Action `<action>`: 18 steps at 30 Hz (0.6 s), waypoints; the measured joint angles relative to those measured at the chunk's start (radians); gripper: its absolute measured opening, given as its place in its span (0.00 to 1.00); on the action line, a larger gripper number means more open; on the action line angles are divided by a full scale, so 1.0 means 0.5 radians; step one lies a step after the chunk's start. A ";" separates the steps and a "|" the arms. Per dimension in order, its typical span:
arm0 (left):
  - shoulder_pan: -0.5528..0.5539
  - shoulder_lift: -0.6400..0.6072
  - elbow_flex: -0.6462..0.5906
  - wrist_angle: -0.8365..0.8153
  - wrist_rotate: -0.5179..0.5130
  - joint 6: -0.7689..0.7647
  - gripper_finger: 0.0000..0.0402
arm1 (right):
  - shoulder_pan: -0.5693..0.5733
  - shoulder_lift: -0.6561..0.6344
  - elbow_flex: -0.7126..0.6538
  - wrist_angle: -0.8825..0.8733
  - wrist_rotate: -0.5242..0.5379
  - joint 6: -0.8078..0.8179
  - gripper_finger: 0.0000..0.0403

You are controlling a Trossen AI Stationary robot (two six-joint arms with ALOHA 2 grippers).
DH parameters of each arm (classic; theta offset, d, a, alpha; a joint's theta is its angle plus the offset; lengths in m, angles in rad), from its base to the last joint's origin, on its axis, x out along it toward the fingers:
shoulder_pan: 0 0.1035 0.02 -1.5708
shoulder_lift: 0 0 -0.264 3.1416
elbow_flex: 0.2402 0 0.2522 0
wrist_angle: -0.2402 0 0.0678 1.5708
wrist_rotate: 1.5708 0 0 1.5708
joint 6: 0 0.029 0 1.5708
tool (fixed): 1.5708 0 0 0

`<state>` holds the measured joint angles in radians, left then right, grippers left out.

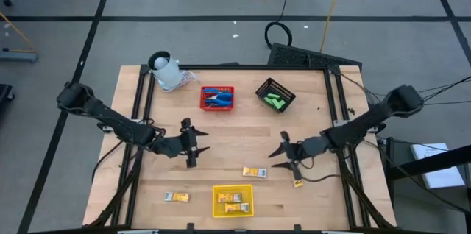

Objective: Pick & Place School Supplies
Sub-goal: Put the yellow crayon box into the yellow bin

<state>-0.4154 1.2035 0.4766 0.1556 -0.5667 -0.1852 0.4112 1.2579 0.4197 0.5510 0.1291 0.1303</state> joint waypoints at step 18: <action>0.002 -0.016 -0.094 0.119 -0.004 0.050 0.62 | -0.035 0.704 0.469 -0.069 -0.002 0.141 0.55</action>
<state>-0.4145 1.1957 0.4297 0.2153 -0.5686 -0.1604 0.3935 1.6100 0.6544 0.5167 0.1284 0.2007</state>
